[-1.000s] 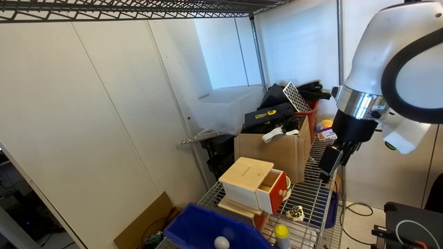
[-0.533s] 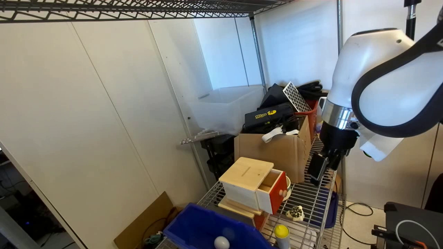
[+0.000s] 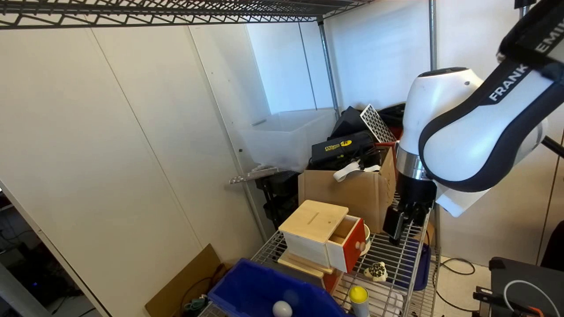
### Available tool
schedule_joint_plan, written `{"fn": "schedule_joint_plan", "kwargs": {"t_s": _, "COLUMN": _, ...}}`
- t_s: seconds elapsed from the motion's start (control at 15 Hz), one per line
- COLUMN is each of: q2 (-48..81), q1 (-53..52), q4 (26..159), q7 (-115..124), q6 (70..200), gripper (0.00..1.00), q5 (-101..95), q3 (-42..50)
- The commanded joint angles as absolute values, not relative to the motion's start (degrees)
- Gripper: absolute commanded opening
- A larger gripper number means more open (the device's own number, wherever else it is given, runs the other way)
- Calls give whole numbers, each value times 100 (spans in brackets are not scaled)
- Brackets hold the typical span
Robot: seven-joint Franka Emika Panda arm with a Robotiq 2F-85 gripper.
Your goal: Close the drawer
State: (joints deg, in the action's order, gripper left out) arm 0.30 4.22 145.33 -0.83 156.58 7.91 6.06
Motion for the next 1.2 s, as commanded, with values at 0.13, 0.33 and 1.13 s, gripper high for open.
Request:
{"fn": "schedule_joint_plan", "kwargs": {"t_s": 0.13, "q2": 292, "q1": 411, "q4": 14213, "q7": 118, "q6": 15576, "gripper": 100, "q5": 492, "q3": 539}}
{"fn": "schedule_joint_plan", "kwargs": {"t_s": 0.33, "q2": 274, "q1": 349, "q4": 14184, "q7": 216, "q6": 15587, "gripper": 100, "q5": 118, "q3": 496}}
{"fn": "schedule_joint_plan", "kwargs": {"t_s": 1.13, "q2": 937, "q1": 261, "q4": 13584, "q7": 630, "q6": 15408, "gripper": 100, "q5": -383, "q3": 515}}
